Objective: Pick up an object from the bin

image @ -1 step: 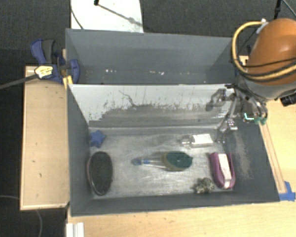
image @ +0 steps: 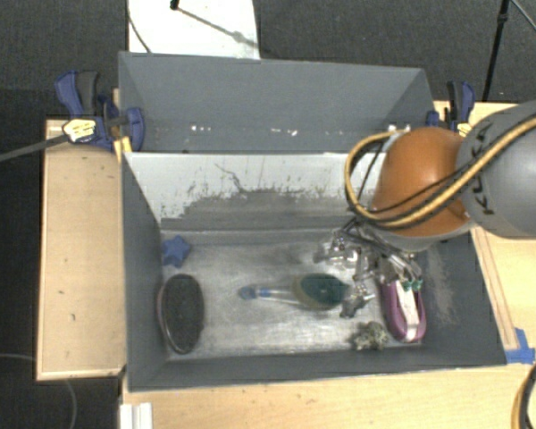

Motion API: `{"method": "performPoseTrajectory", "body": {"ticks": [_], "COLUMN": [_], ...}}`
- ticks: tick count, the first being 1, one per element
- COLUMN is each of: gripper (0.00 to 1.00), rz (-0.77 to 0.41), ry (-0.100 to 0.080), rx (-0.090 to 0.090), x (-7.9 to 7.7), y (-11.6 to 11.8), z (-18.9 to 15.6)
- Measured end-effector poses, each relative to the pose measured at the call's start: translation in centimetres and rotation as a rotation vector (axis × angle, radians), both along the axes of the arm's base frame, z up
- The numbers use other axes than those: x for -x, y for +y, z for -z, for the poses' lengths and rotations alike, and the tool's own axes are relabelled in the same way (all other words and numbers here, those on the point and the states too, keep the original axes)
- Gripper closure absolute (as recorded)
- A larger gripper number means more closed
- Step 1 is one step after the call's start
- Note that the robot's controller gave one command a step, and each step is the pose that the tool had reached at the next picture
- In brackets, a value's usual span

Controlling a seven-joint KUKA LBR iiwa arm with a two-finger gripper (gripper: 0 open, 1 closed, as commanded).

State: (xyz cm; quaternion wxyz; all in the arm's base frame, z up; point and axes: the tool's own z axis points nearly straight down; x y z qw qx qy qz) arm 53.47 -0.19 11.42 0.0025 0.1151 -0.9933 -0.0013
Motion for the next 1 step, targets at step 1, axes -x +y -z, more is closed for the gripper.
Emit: {"method": "performPoseTrajectory", "body": {"ticks": [1], "gripper": [0.00], "rz": [-0.150], "ry": [-0.011], "rx": [0.001], "x": [0.11], "y": [1.75], "z": [4.20]}}
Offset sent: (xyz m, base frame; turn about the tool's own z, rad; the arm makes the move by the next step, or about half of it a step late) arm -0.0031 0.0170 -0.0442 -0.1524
